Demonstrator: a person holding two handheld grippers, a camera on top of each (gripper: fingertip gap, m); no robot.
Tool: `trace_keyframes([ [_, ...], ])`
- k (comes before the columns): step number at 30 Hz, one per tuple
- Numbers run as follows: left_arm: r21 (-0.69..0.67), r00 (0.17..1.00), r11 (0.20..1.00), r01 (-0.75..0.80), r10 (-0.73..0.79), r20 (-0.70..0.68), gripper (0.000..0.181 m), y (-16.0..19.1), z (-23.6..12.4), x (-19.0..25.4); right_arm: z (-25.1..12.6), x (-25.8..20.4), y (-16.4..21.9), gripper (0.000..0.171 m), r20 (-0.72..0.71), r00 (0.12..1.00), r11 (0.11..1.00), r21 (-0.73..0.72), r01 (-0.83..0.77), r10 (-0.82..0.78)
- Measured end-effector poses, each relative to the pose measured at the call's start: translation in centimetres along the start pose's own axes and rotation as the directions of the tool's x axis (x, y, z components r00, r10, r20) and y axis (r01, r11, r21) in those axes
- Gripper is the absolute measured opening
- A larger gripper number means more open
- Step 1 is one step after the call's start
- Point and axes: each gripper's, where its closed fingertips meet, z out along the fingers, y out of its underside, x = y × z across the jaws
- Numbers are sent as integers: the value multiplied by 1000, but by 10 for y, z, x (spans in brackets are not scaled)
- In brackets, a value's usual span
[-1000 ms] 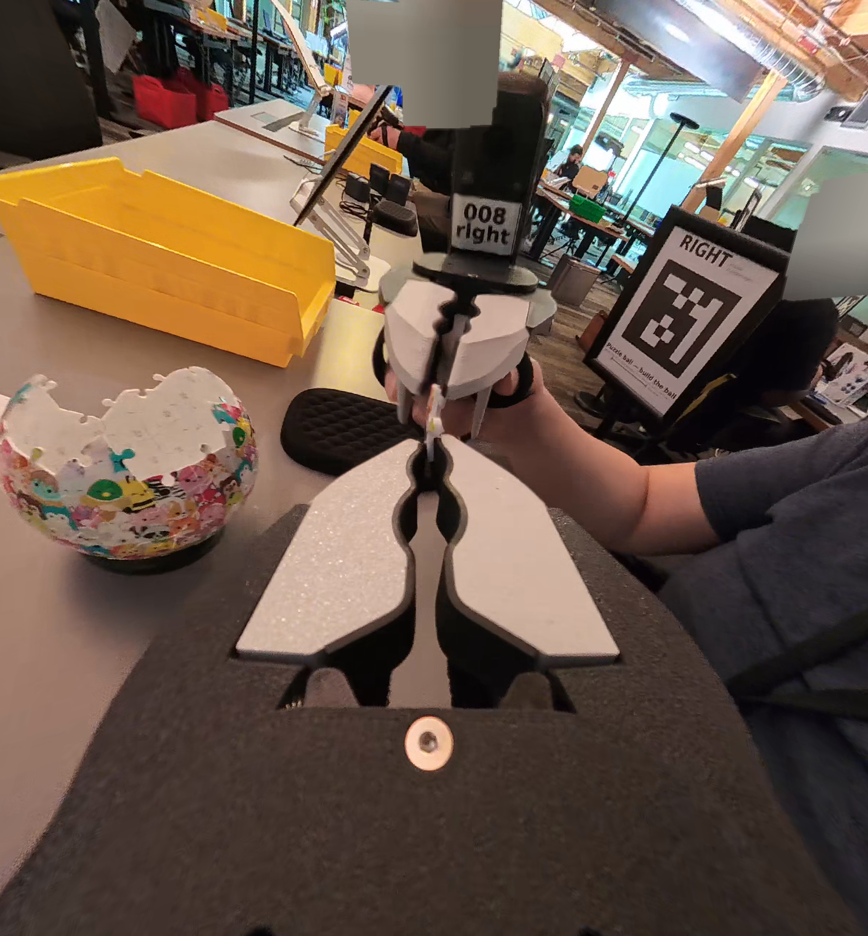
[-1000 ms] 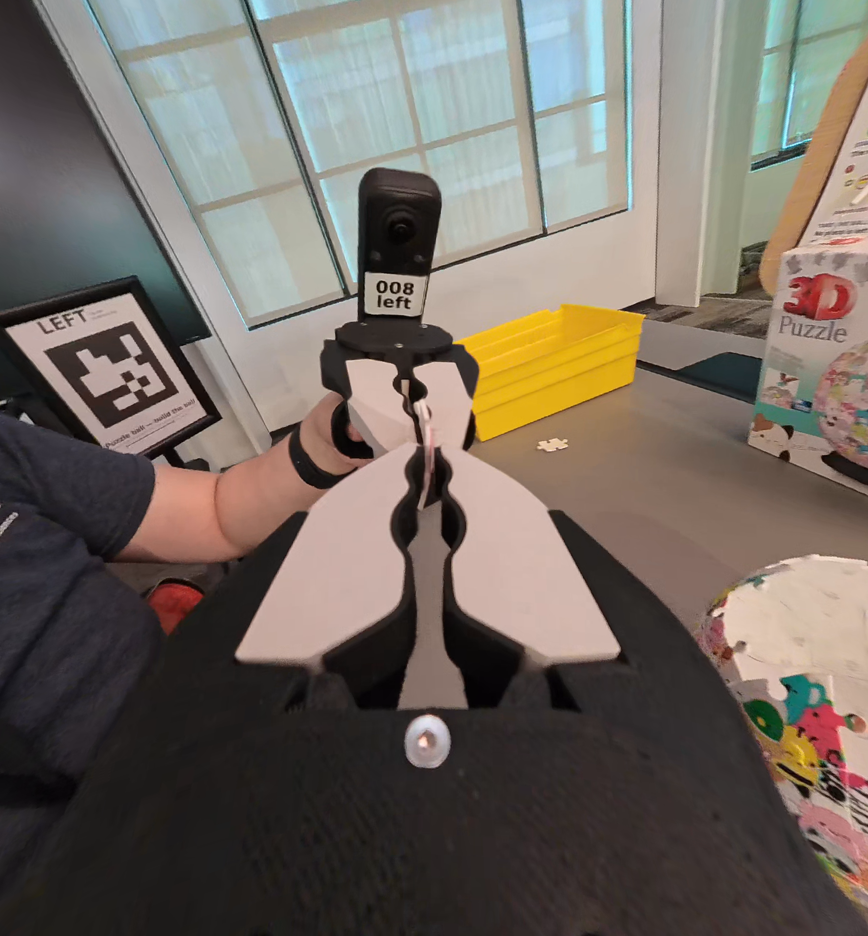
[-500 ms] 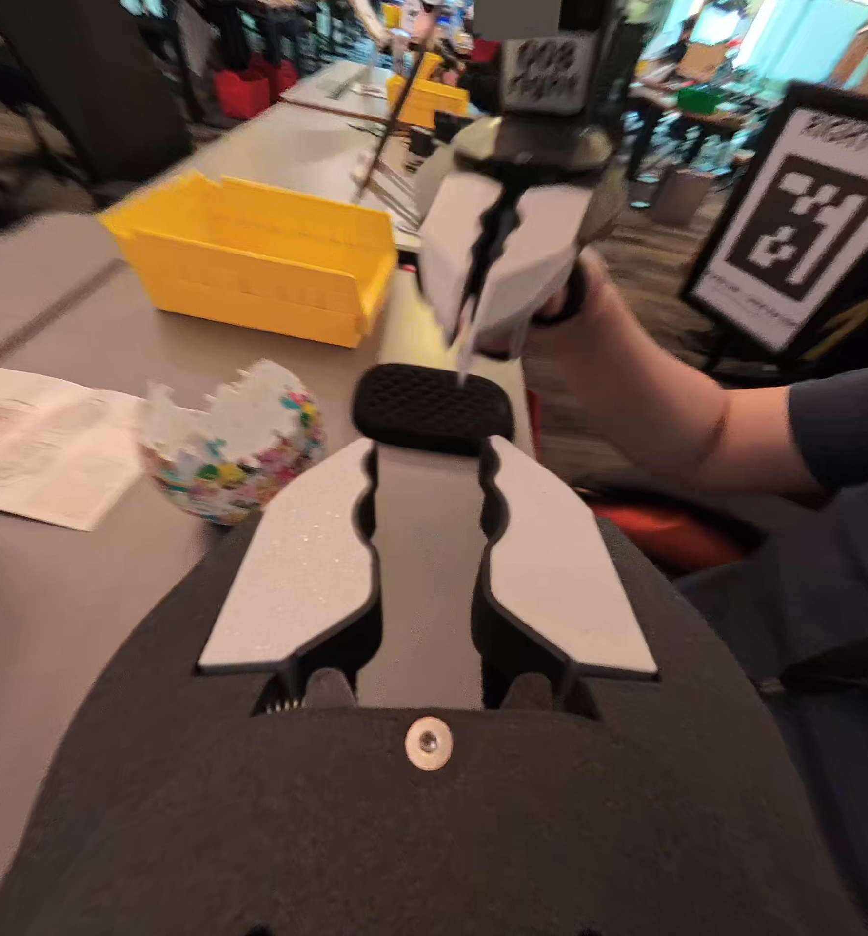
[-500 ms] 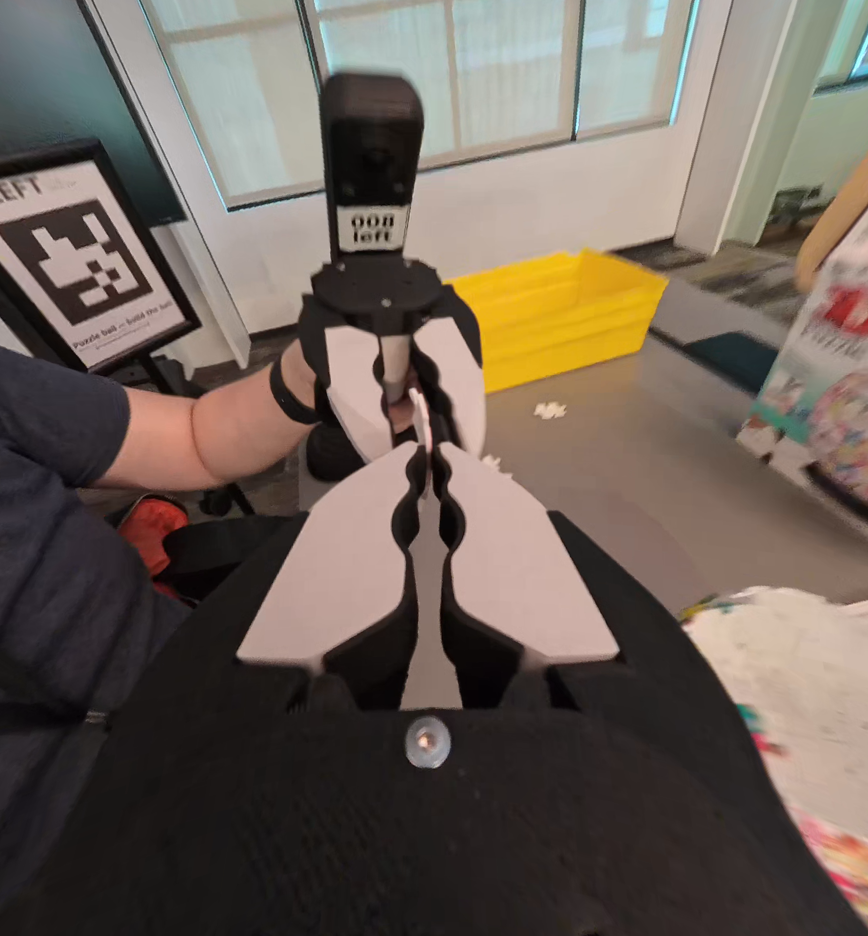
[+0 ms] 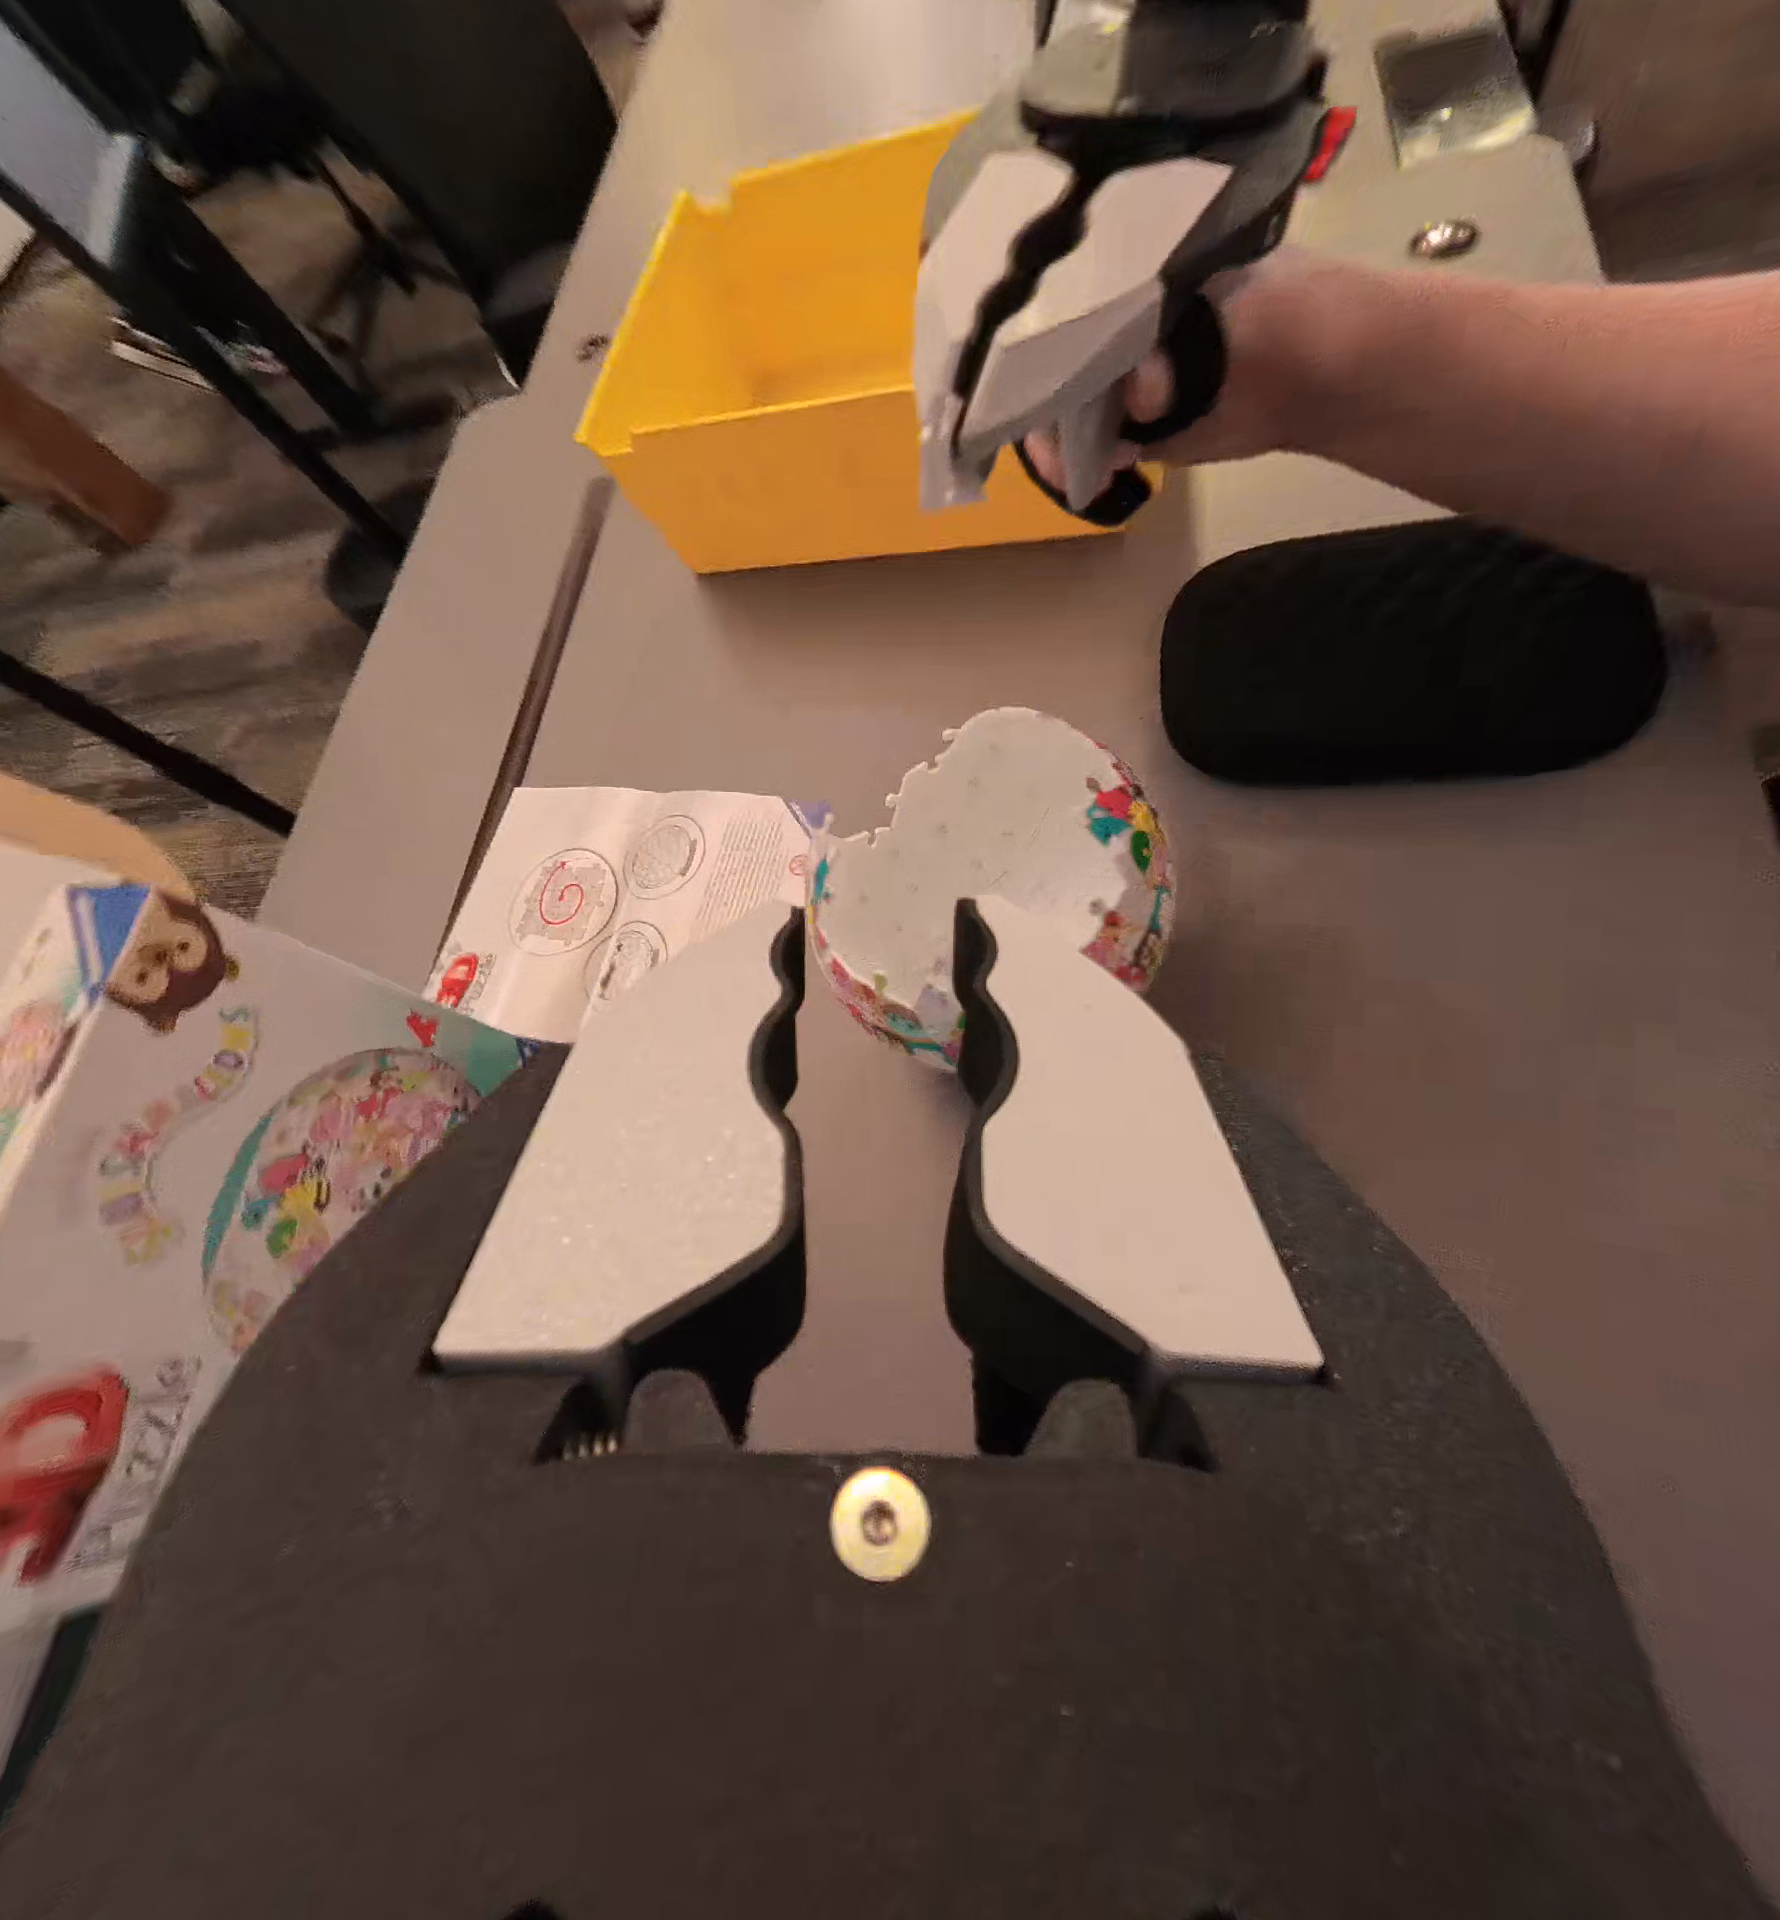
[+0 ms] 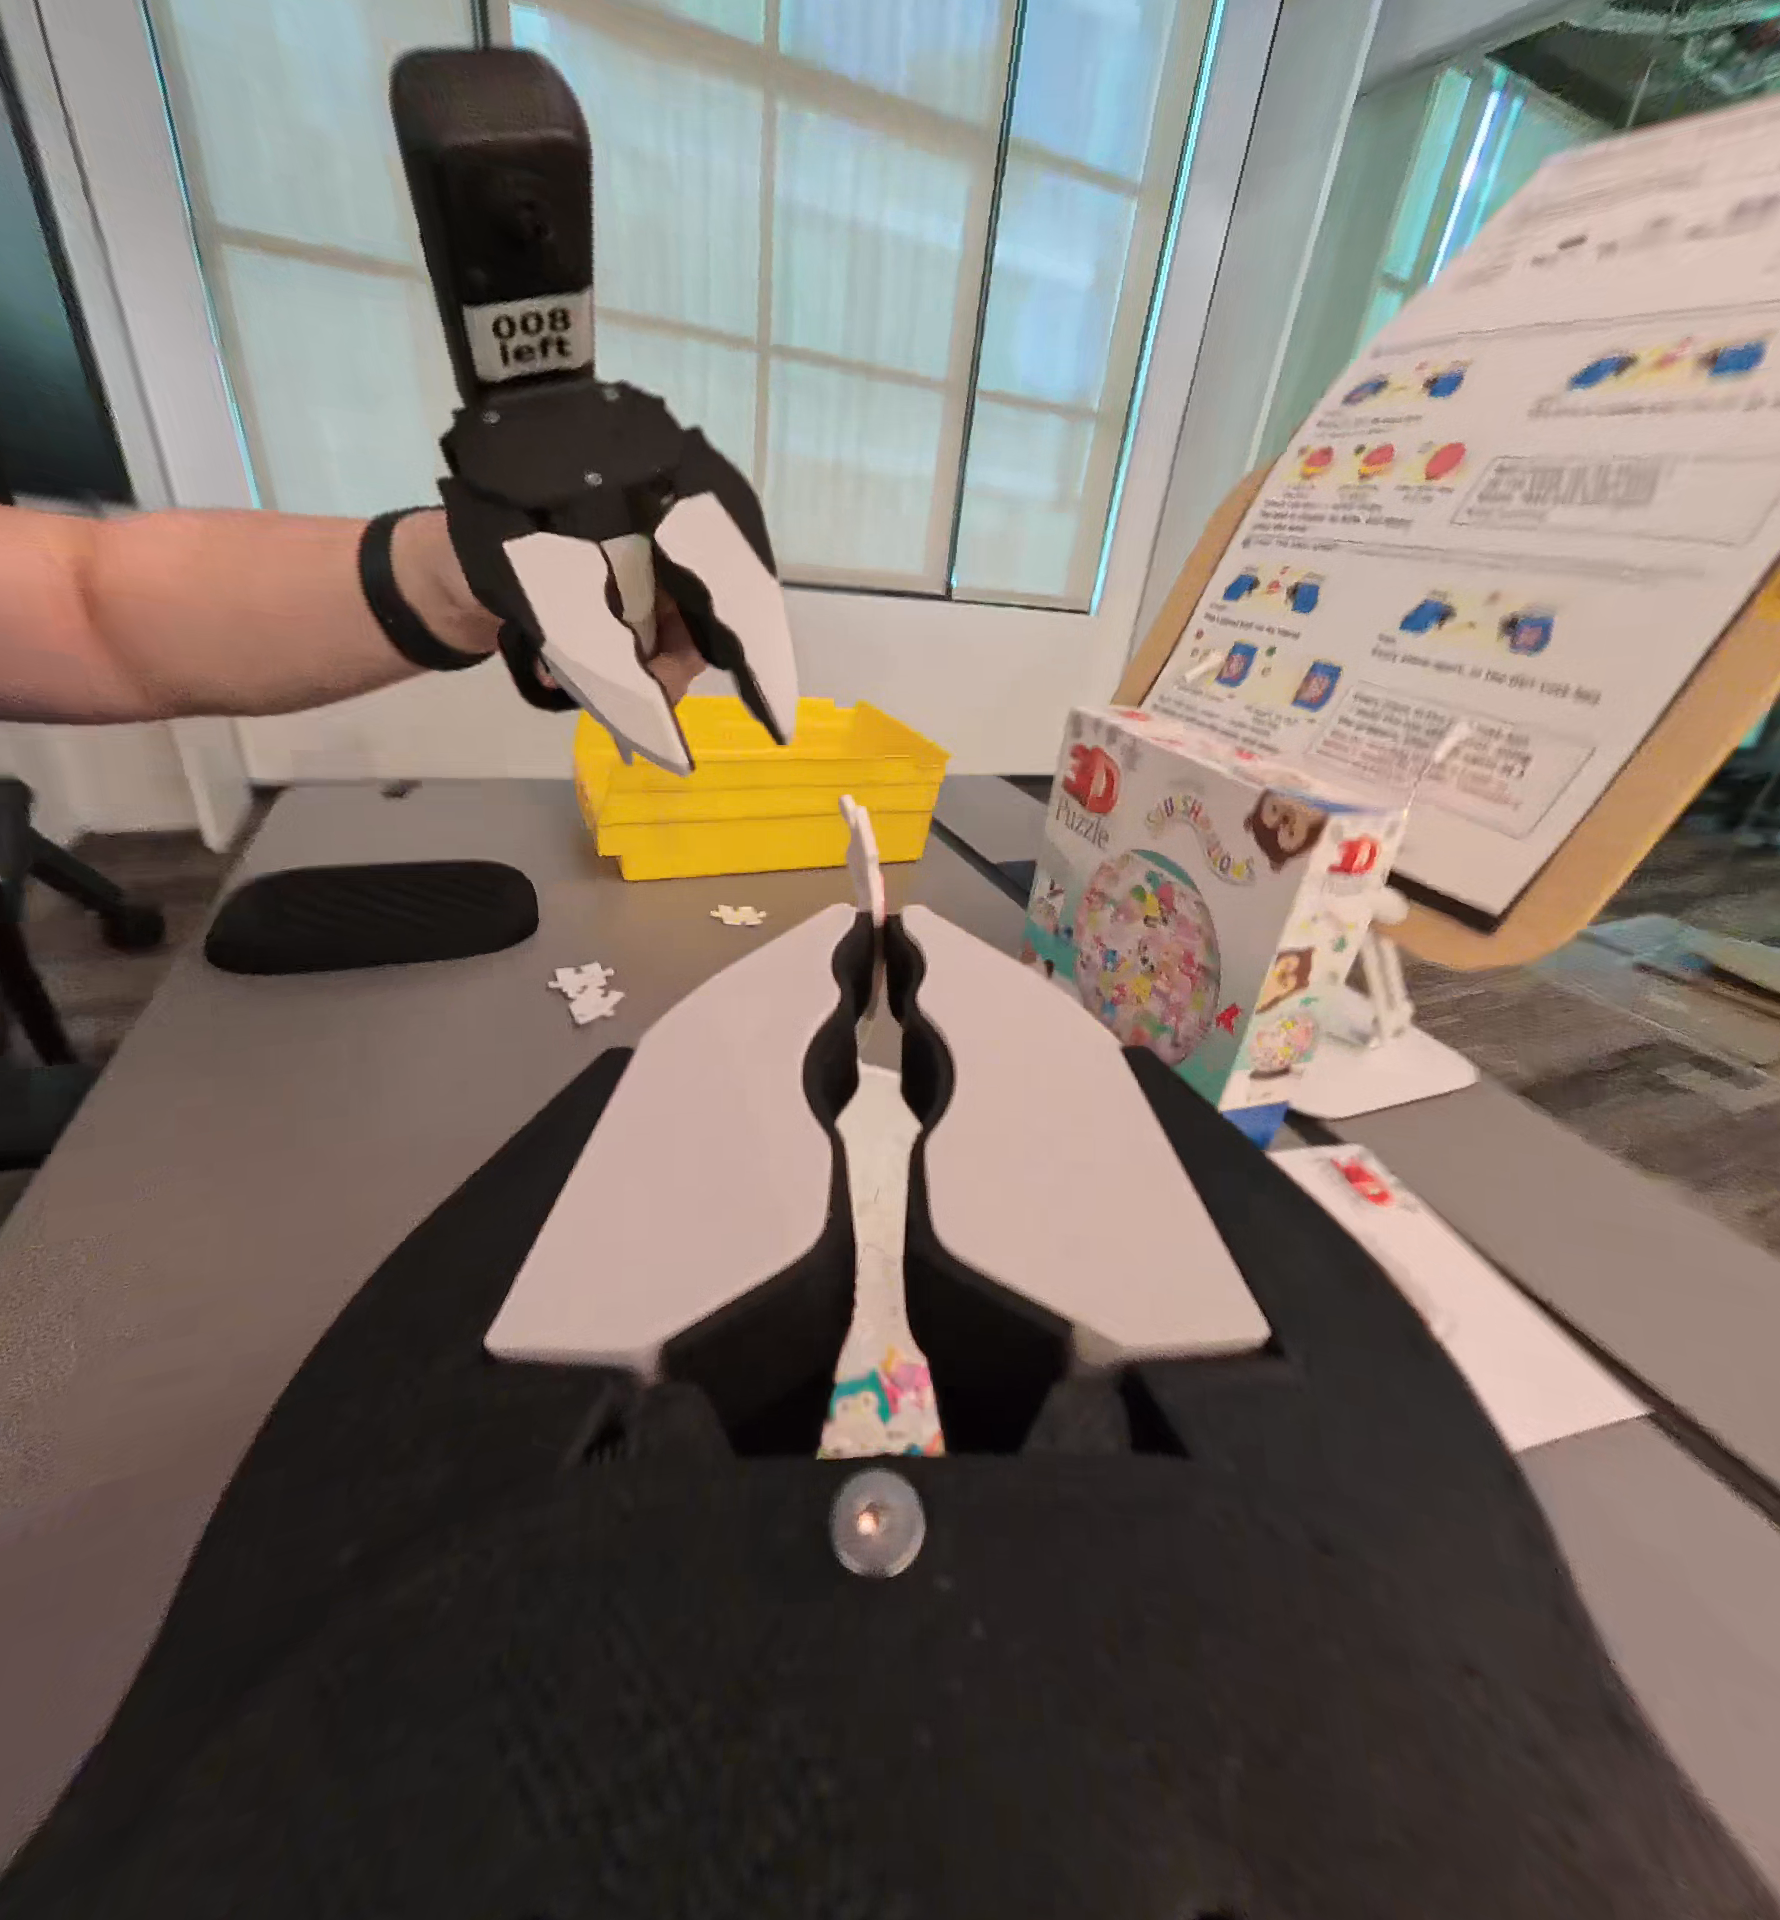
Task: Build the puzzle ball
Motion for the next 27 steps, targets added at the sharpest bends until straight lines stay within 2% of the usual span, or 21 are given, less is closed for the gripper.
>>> trace_keyframes([
  [4, -60, 996, 998, -1, -4, -86, 27, -15, 42, -15, -2, 20, 24, 3, 39, 994, 992, 64, -108, 105],
  [8, -55, 976, 997, 59, -70, -207, 27, -29, 77, -11, 7, 25, 28, 3, 18, 994, 994, 22, -107, 106],
  [13, -84, 973, 996, -1, -19, -228, 25, -28, 106, -12, 9, 30, 30, 3, 14, 992, 992, 32, -123, 123],
  [20, -64, 961, 998, 24, -41, -274, 4, -25, 118, -11, 8, 33, 41, 3, 22, 994, 994, -5, -107, 107],
  [23, -75, 957, 997, 20, -41, -289, 2, -21, 120, -12, 9, 35, 44, 3, 31, 992, 993, -6, -119, 119],
  [25, -104, 954, 995, 1, -32, -298, 2, -14, 121, -10, 10, 32, 50, 4, 69, 990, 991, -60, -118, 122],
  [27, -144, 953, 989, -23, -22, -303, 2, -9, 121, -11, 9, 32, 48, 12, 77, 995, 993, -106, -56, 65],
])
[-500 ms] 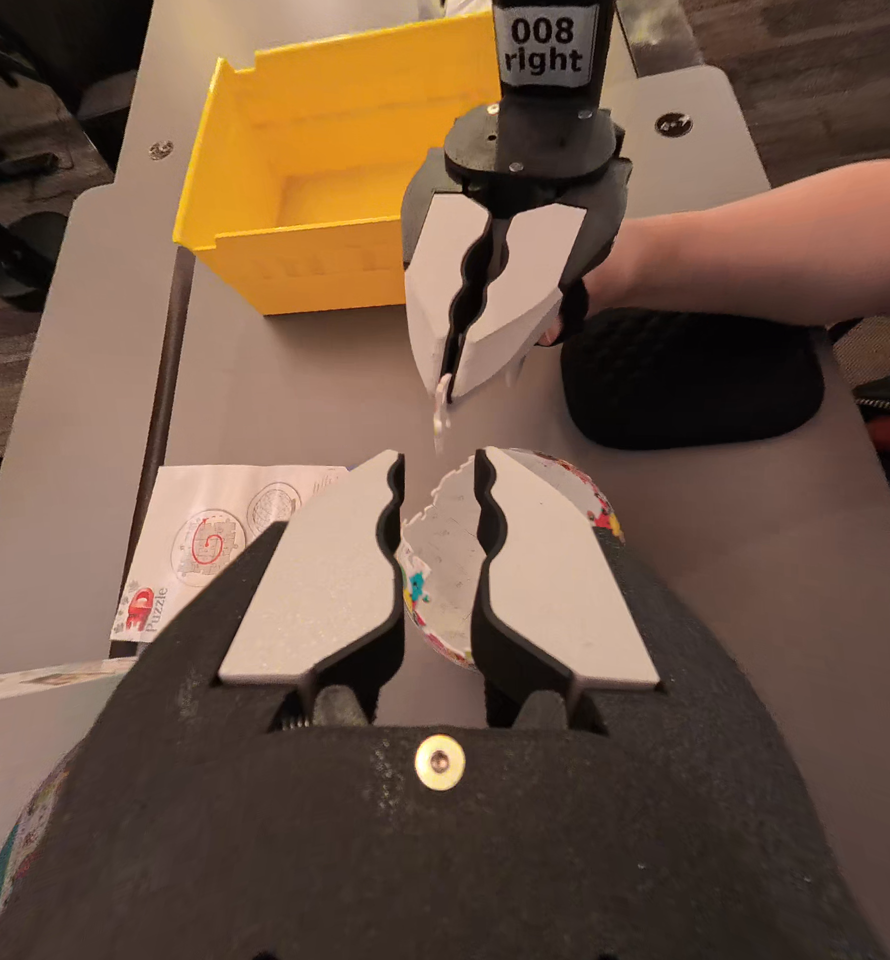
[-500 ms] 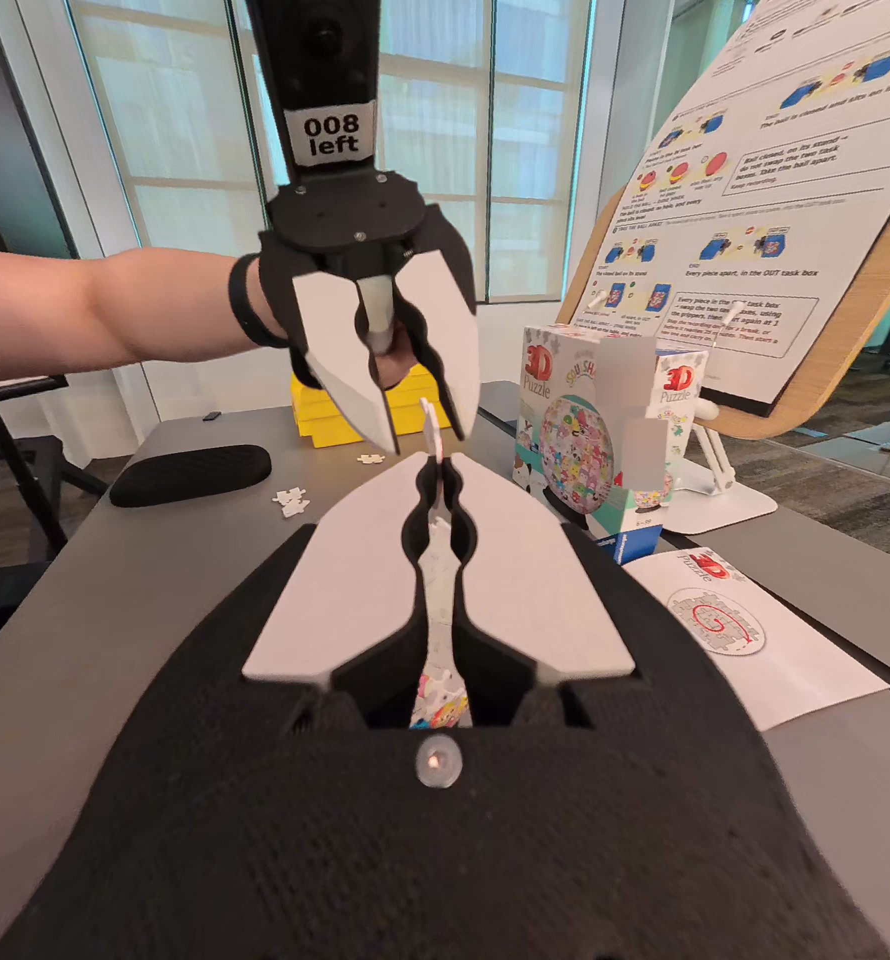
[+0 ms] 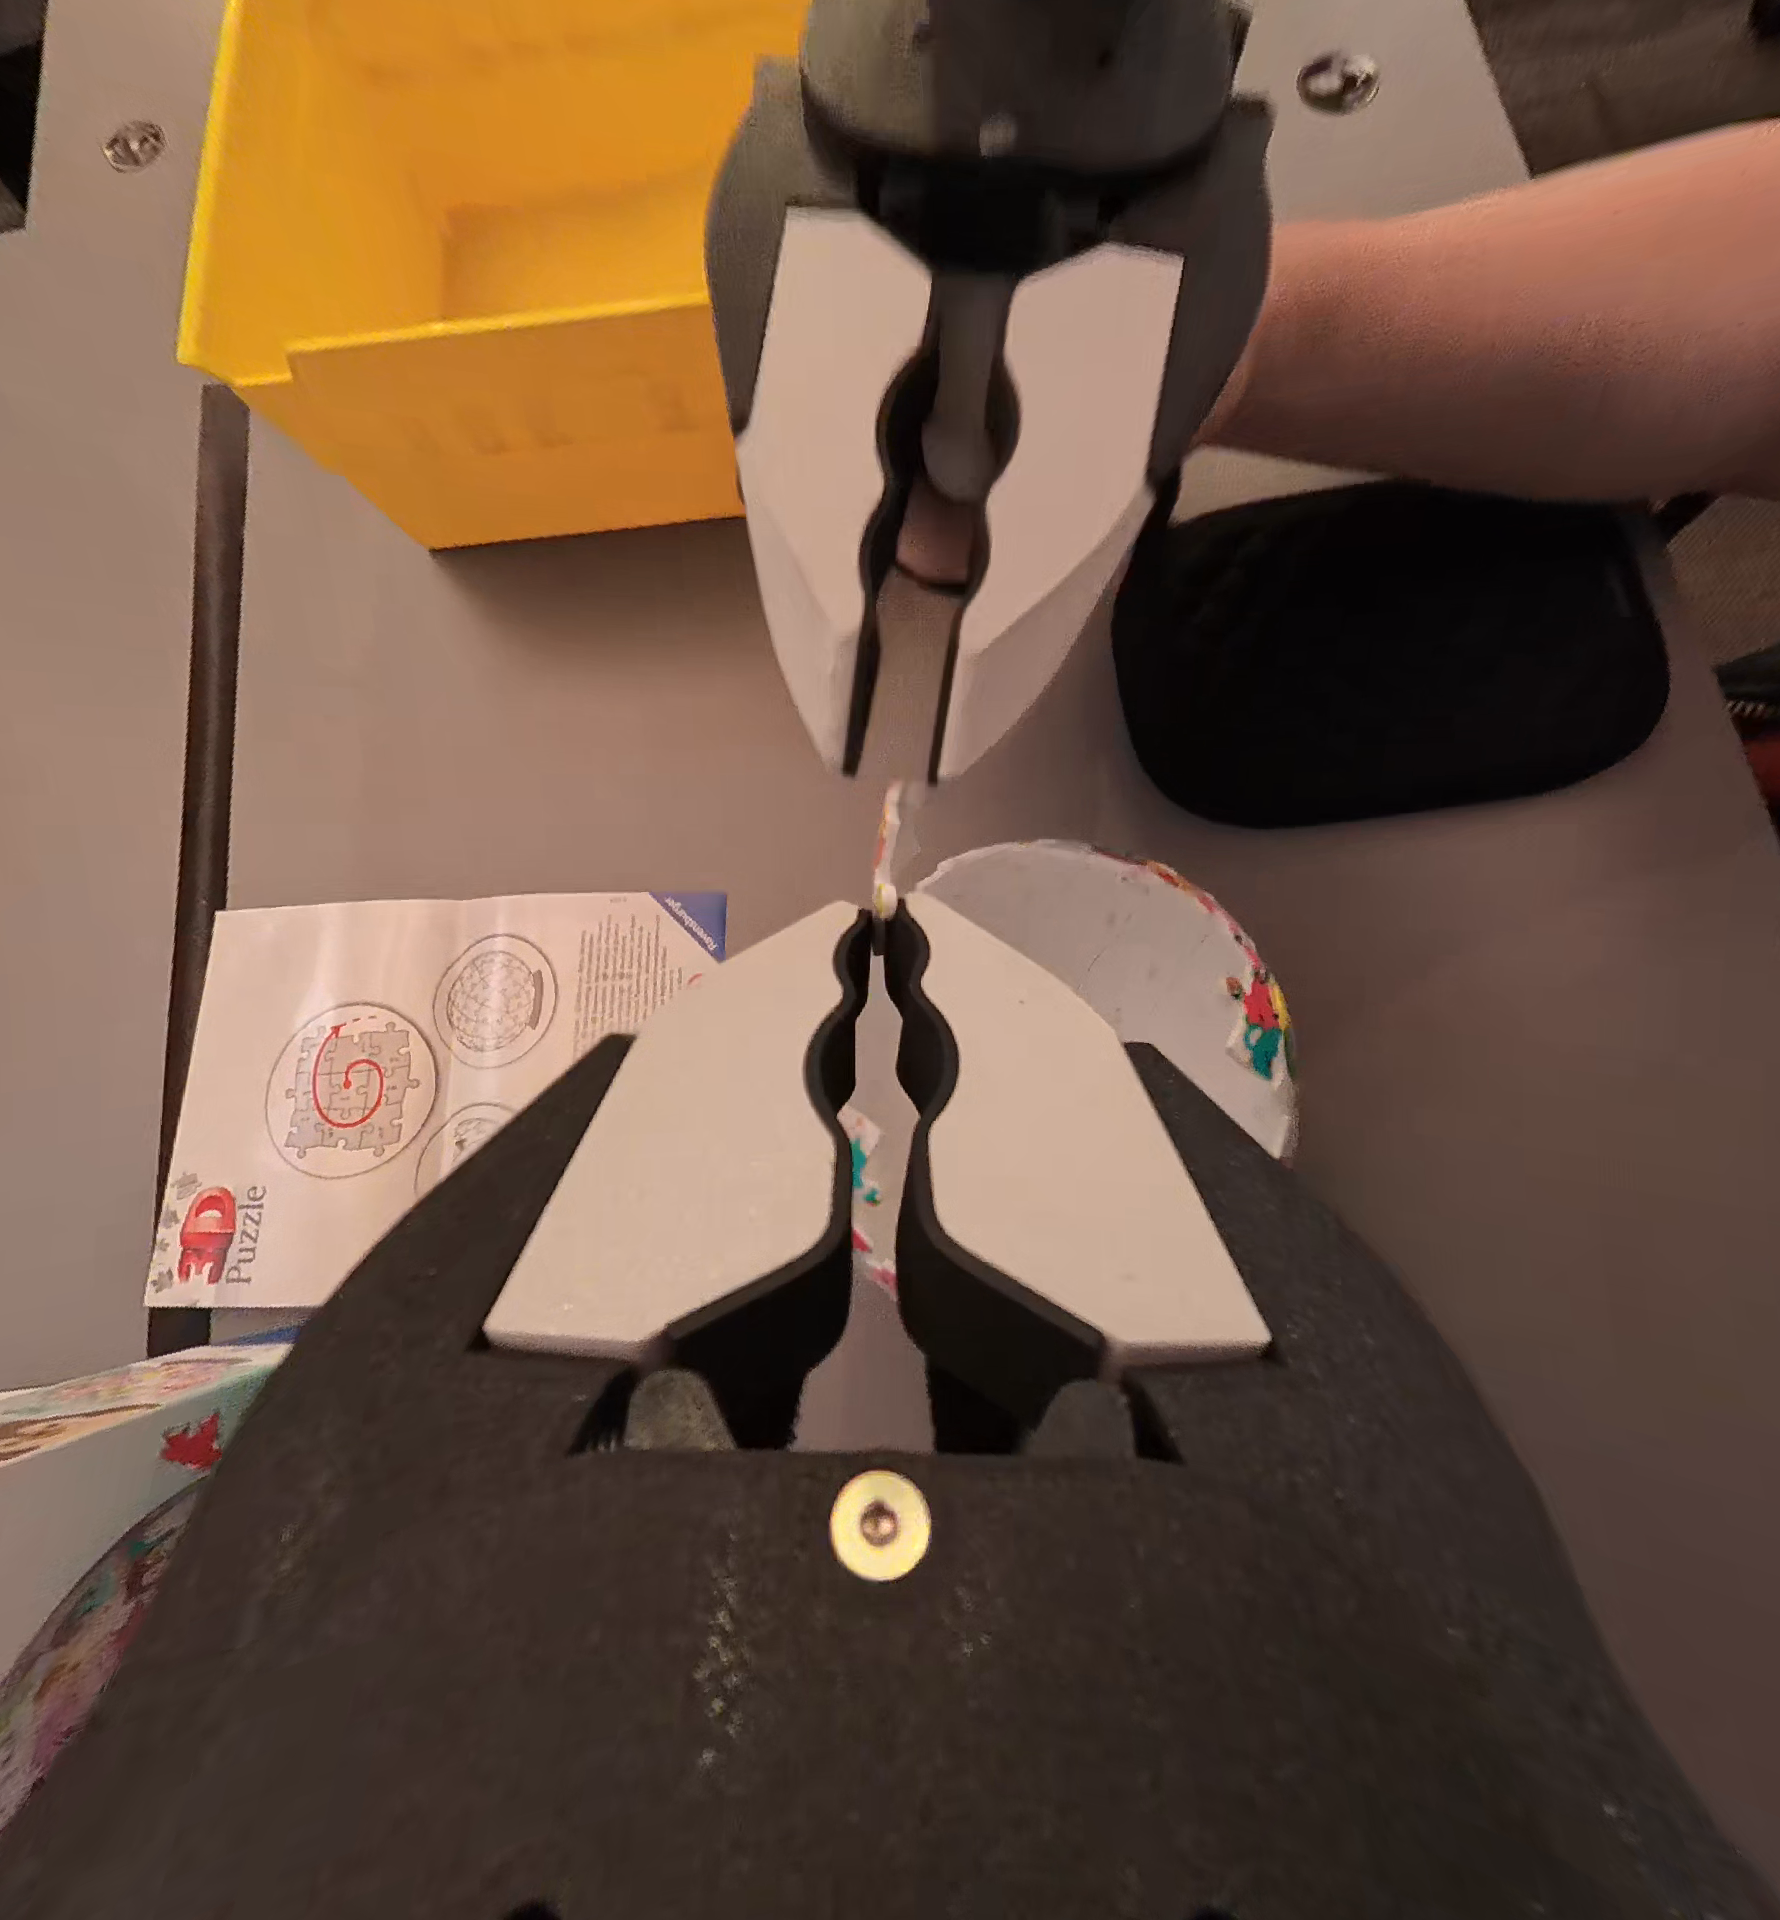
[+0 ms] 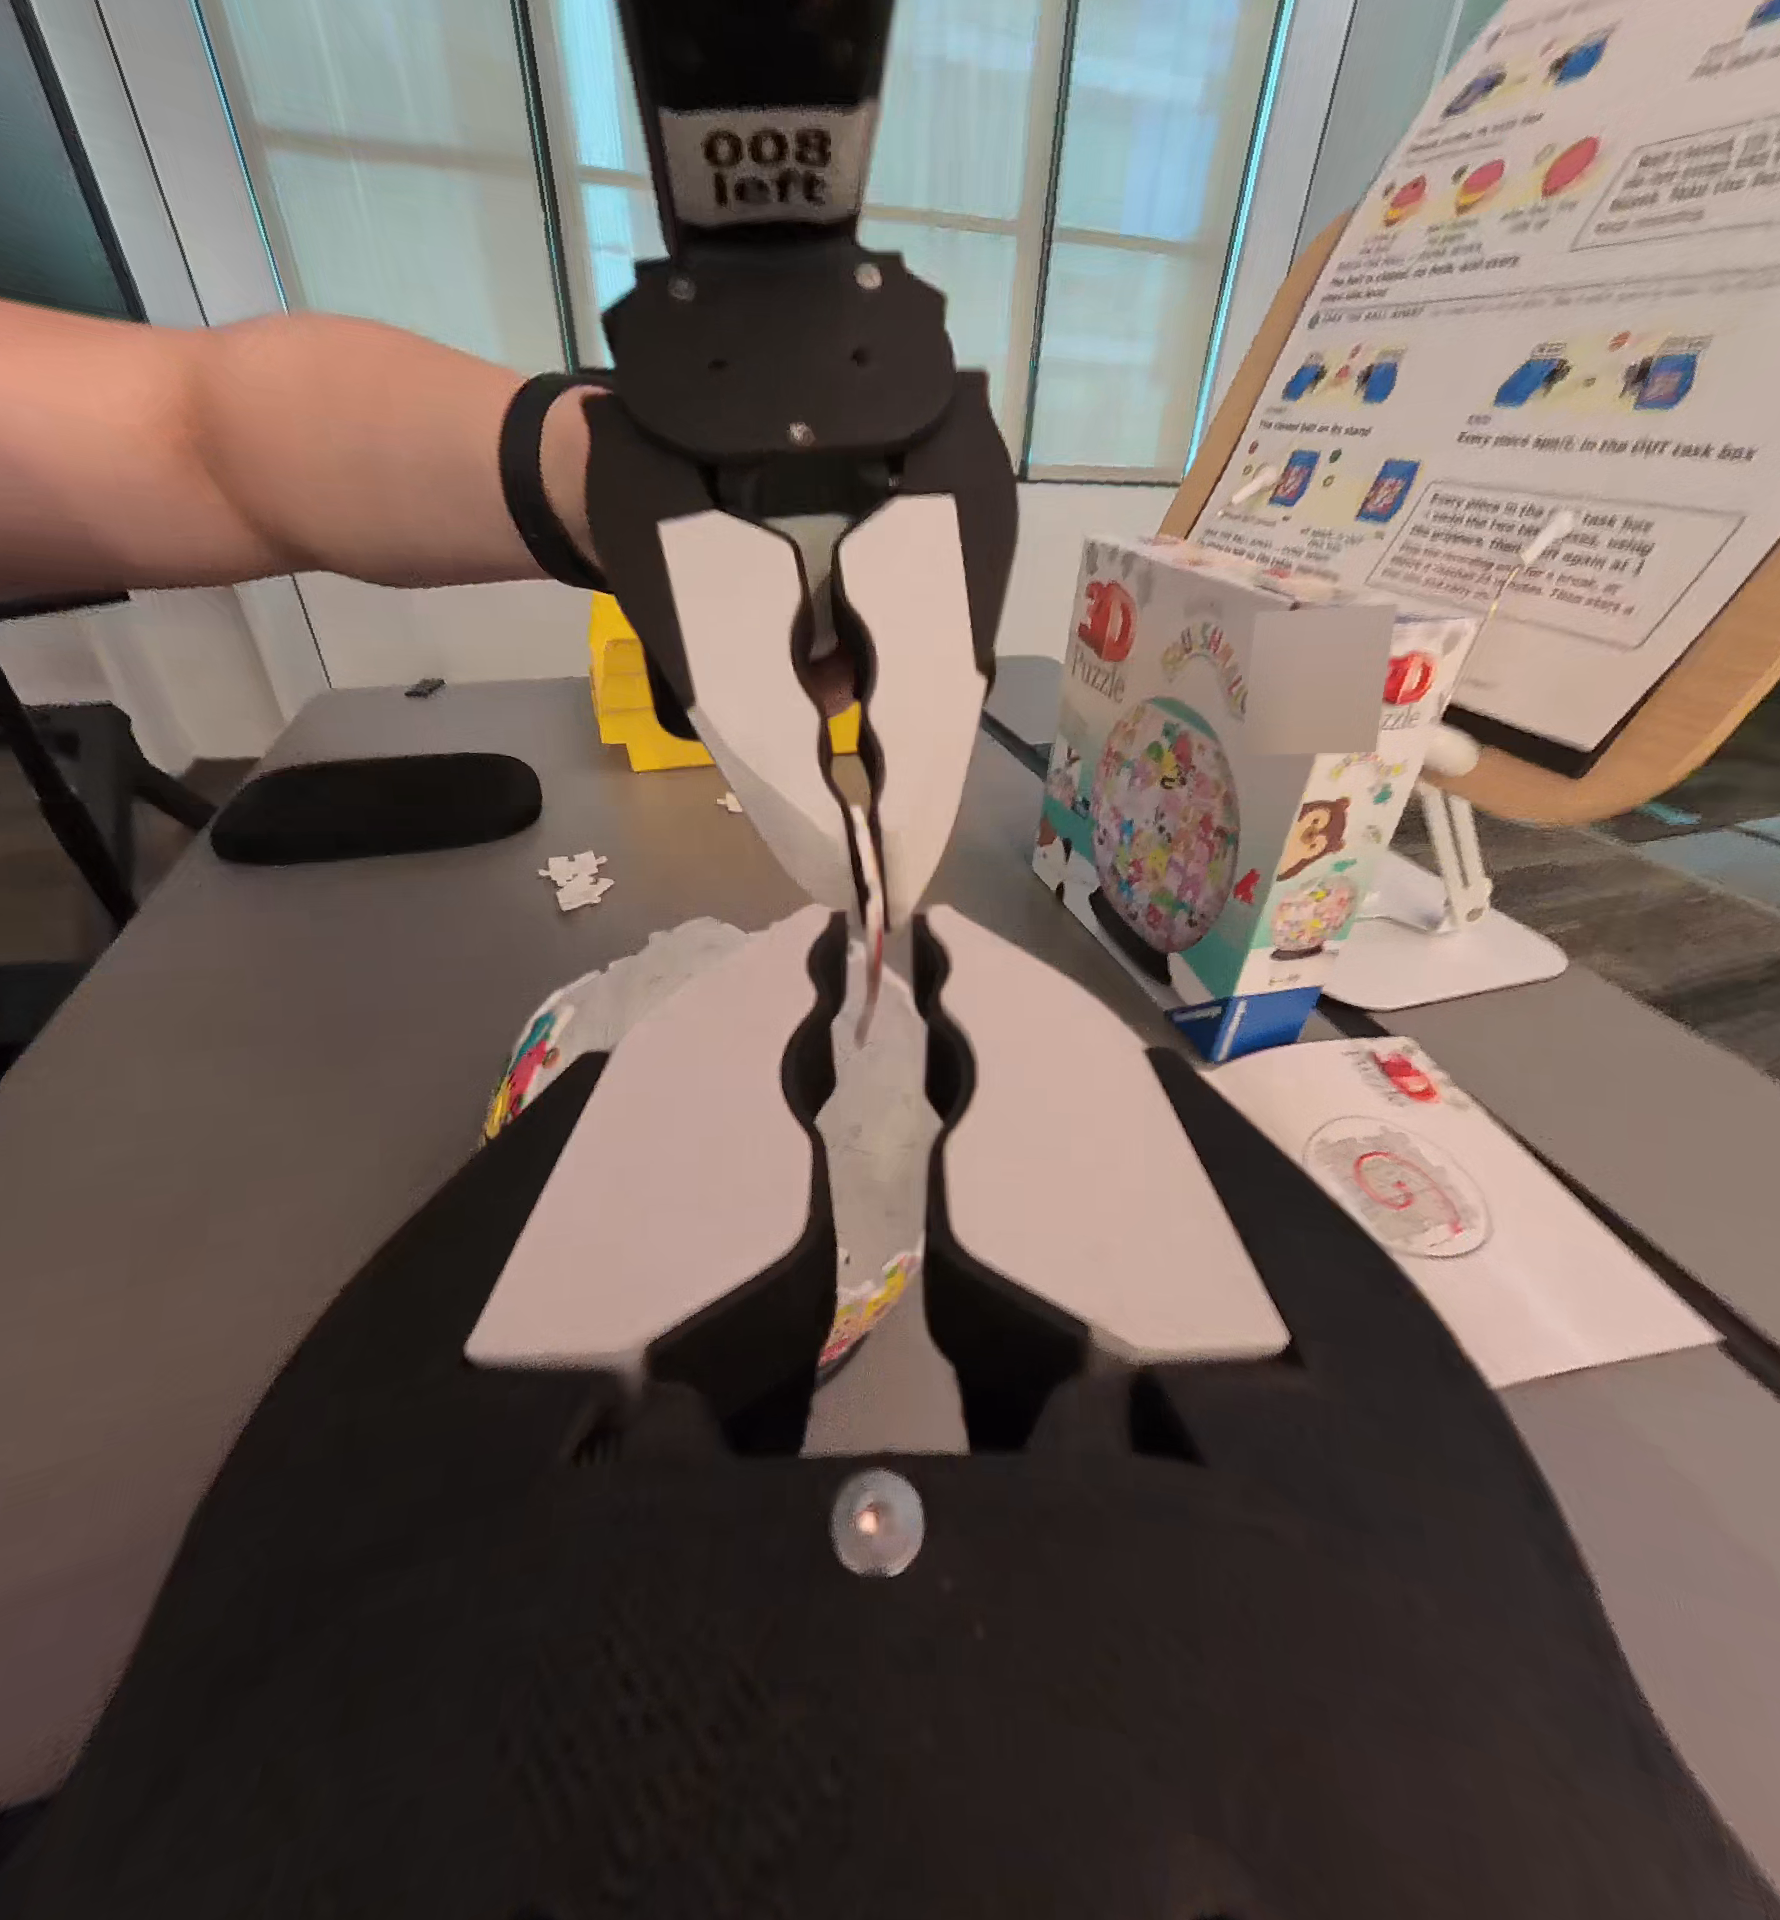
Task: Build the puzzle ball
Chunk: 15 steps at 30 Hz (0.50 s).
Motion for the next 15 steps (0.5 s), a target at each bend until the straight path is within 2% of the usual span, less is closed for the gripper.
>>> trace_keyframes([
  [3, -35, 1000, 999, -12, 12, 7, 2, 1, 0, -3, -2, 0, -10, 8, 32, 999, 999, -37, 38, -36],
  [7, -87, 999, 995, -38, 40, 20, 2, 4, 0, -9, 2, 7, 5, 9, 36, 999, 987, -154, 39, -34],
  [15, -136, 998, 989, -56, 57, 0, 2, 8, 8, -6, 6, 4, 24, 8, 81, 997, 980, -200, -3, 20],
])
